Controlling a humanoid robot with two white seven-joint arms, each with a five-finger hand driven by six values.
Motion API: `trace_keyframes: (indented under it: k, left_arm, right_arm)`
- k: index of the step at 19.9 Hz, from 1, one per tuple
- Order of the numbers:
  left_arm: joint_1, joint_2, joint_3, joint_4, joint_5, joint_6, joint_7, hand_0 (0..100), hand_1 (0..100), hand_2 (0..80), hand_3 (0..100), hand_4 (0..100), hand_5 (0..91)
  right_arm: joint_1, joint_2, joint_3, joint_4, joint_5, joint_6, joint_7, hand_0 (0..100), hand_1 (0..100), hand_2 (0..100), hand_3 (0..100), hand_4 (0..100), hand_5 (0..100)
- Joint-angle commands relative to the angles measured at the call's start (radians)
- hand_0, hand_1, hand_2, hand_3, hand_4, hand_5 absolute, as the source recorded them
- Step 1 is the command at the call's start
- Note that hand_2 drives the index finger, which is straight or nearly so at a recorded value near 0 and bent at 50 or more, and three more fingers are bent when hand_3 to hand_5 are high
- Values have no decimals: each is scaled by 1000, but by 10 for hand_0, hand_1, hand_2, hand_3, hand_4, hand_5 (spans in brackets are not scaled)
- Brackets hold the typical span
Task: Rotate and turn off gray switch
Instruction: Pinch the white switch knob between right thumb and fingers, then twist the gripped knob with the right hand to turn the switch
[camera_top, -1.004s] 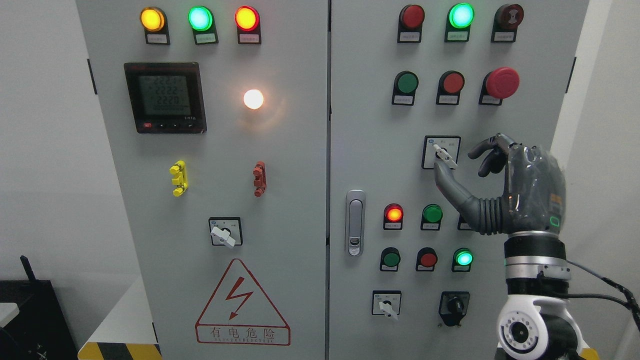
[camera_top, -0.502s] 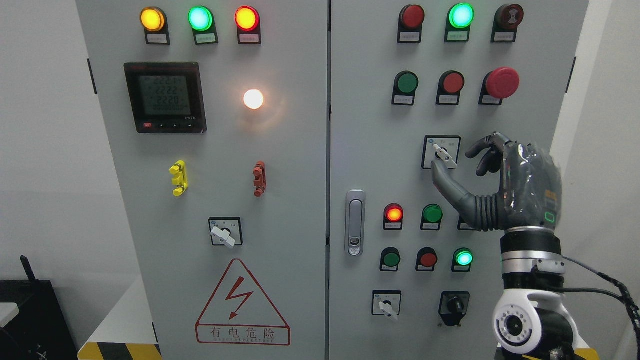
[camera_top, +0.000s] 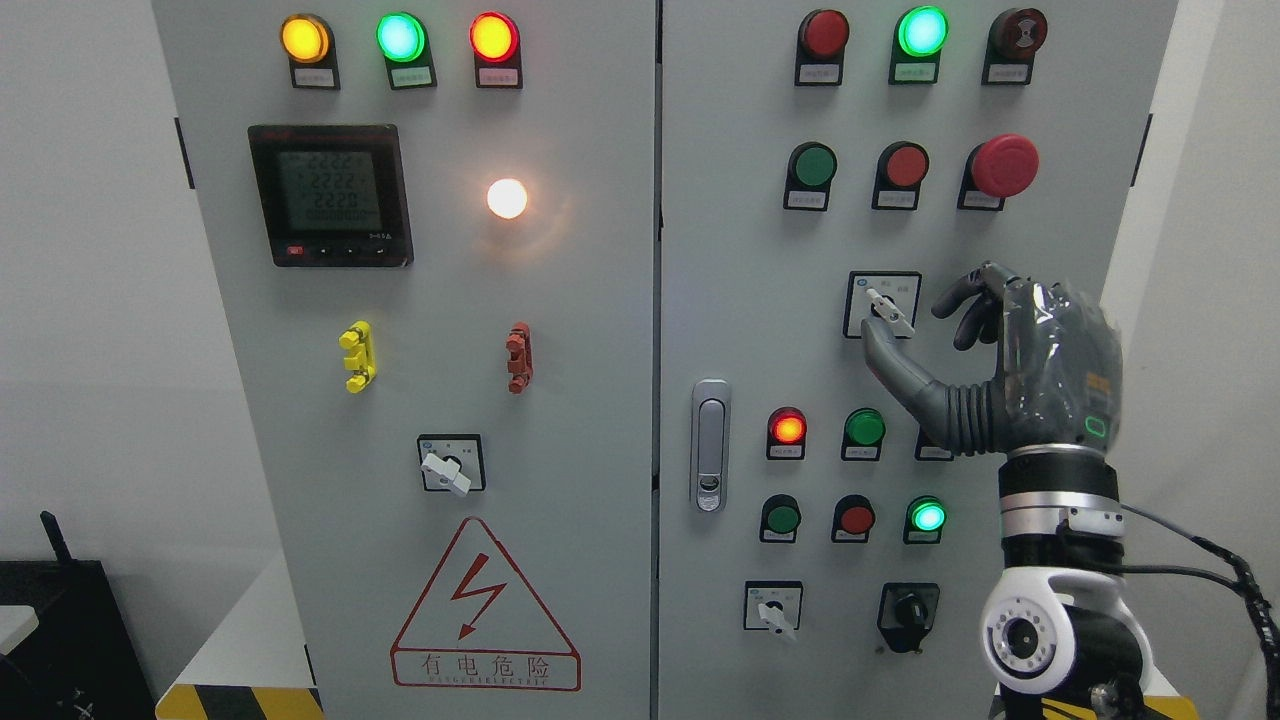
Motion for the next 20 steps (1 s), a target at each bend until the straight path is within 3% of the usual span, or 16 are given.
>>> trace_keyframes:
  k: [1,16,20]
  left_arm:
    - [0,0,-2,14,0,-1,0,120,389,0,0,0,0]
    - [0,0,-2,14,0,-1,-1,120,389,0,0,0,0]
    - [0,0,-2,14,0,-1,0,120,389,0,0,0,0]
  right_arm:
    - [-12,0,37,24,5,3,0,26,382,591,831,806,985]
    - [-21,0,49,41,21,5,0,28,399,613,844,804,987]
    - [-24,0,47,44,21,5,-1,68,398,622,844,802,987]
